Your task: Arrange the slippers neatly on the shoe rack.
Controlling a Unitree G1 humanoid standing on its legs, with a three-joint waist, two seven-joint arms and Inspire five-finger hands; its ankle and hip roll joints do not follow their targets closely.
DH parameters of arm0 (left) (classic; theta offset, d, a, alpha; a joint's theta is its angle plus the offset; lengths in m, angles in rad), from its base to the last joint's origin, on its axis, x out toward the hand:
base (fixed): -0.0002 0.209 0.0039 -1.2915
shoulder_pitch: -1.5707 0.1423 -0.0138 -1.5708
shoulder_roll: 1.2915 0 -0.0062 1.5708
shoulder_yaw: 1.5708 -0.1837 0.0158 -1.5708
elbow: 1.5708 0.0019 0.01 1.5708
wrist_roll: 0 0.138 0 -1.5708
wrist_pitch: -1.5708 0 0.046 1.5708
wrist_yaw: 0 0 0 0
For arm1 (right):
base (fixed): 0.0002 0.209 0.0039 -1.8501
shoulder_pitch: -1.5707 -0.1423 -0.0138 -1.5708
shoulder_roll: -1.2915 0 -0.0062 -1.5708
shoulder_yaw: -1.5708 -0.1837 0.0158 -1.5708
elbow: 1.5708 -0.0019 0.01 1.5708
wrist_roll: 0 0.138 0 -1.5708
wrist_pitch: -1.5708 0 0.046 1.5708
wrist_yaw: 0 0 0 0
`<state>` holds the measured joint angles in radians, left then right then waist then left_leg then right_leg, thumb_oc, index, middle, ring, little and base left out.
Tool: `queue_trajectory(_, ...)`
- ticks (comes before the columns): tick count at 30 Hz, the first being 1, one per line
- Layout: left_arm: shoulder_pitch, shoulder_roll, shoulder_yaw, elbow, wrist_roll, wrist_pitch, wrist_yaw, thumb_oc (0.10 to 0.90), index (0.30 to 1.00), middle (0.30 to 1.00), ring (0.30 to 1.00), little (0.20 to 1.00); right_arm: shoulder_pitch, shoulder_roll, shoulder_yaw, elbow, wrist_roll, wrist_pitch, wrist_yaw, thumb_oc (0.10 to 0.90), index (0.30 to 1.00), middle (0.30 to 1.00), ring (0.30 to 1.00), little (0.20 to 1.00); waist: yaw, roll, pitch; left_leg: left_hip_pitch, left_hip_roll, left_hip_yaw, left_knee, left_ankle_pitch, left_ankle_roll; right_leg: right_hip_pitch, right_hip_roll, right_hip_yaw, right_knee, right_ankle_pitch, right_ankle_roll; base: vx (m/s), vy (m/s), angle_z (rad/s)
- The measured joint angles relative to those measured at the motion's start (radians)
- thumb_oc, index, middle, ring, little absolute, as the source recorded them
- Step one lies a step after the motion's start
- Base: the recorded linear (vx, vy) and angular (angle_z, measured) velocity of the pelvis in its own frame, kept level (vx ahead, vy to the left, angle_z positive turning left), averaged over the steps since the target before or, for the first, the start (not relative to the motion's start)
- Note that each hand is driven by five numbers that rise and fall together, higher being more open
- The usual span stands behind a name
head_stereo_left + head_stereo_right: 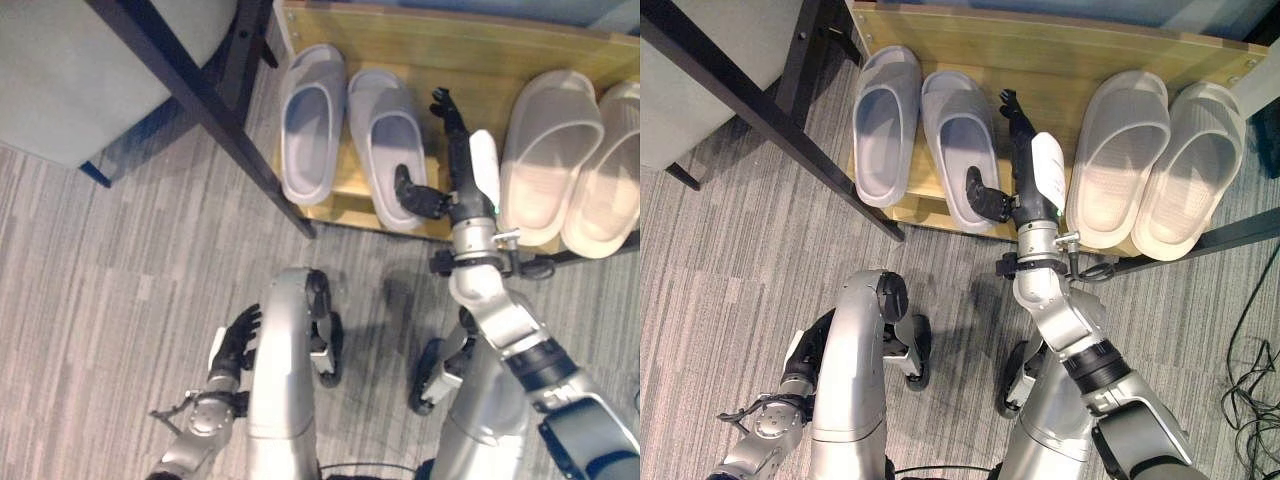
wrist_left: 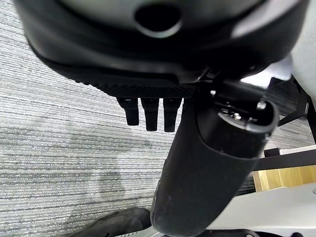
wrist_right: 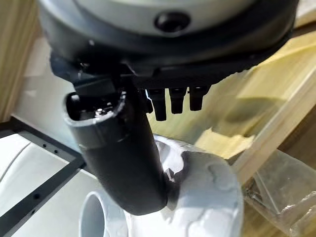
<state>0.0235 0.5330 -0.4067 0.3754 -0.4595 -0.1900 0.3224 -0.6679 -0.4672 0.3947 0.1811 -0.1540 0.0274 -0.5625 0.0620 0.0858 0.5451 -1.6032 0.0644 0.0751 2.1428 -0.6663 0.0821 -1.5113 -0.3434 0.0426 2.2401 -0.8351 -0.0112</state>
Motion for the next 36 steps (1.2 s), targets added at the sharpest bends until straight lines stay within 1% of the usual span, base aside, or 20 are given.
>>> queue_trajectory(2,-0.001,0.0,0.0,0.0,0.0,0.0,0.0,0.8,0.9,0.9,0.9,0.9,-0.034,0.011,0.003,0.035,-0.002,0.002,-0.011,0.8,0.9,0.9,0.9,0.9,0.003,0.006,0.0,0.0,-0.001,0.0,-0.001,0.001,-0.002,0.0,-0.001,0.0,0.001,-0.004,-0.007,0.0,0.0,0.0)
queue_trajectory(4,-0.001,0.0,0.0,0.001,0.0,0.0,0.0,0.8,0.9,0.9,0.9,0.9,-0.06,0.02,0.003,0.063,-0.003,0.002,-0.021,0.8,0.9,0.9,0.9,0.9,0.007,0.01,0.0,0.0,-0.006,0.001,-0.002,0.002,-0.004,0.0,-0.005,0.001,0.002,-0.006,-0.004,0.01,-0.022,0.05)
queue_trajectory(6,-0.005,0.0,-0.001,0.001,0.0,-0.001,0.0,0.8,0.9,0.9,0.9,0.9,-0.091,0.03,0.003,0.098,-0.003,0.005,-0.039,0.8,0.9,0.9,0.9,0.9,0.014,0.01,0.0,0.0,-0.015,0.002,-0.004,0.003,-0.006,0.0,-0.011,0.003,0.006,-0.011,0.0,0.01,-0.018,0.09)
queue_trajectory(8,-0.006,0.0,-0.001,0.003,0.0,-0.003,0.001,0.8,0.9,0.9,0.9,0.9,-0.103,0.029,0.002,0.103,-0.003,0.005,-0.053,0.8,0.9,0.9,0.9,0.9,0.022,0.01,0.0,0.0,-0.015,0.002,-0.004,0.002,-0.008,0.0,-0.013,0.003,0.009,-0.017,-0.006,0.0,-0.018,0.06)
queue_trajectory(17,-0.014,0.0,-0.011,0.018,0.0,-0.008,0.001,0.8,0.9,0.9,0.9,0.9,-0.184,0.036,0.008,0.187,-0.003,0.005,-0.073,0.8,0.9,0.9,0.9,0.9,0.024,0.013,0.0,0.002,-0.016,0.001,-0.004,0.006,-0.016,0.001,-0.016,0.003,0.015,-0.02,-0.009,0.0,-0.003,0.0)
queue_trajectory(21,-0.016,-0.001,-0.034,0.018,0.0,-0.008,0.001,0.8,0.9,0.9,0.9,0.9,-0.212,0.073,0.019,0.221,-0.001,0.009,-0.1,0.8,0.9,0.9,0.9,0.9,0.024,0.015,0.0,0.003,-0.016,0.0,-0.004,0.007,-0.019,0.001,-0.016,0.003,0.015,-0.019,-0.009,0.0,0.0,0.0)
queue_trajectory(29,-0.047,-0.001,-0.045,0.039,0.0,-0.008,0.002,0.8,0.9,0.9,0.9,0.9,-0.218,0.126,0.036,0.236,0.002,0.01,-0.101,0.8,0.9,0.9,0.9,0.9,0.028,0.019,0.0,0.006,-0.016,0.001,-0.005,0.007,-0.02,0.001,-0.015,0.005,0.017,-0.02,-0.009,0.0,0.0,0.0)
queue_trajectory(36,-0.052,-0.008,-0.044,0.047,0.001,-0.008,0.025,0.8,0.9,0.9,0.9,0.9,-0.2,0.188,0.02,0.257,0.119,-0.012,-0.112,0.8,0.9,0.9,0.9,0.9,0.025,0.019,0.0,0.011,-0.015,0.001,-0.008,0.007,-0.023,0.003,-0.015,0.006,0.017,-0.02,-0.01,0.0,0.0,0.0)
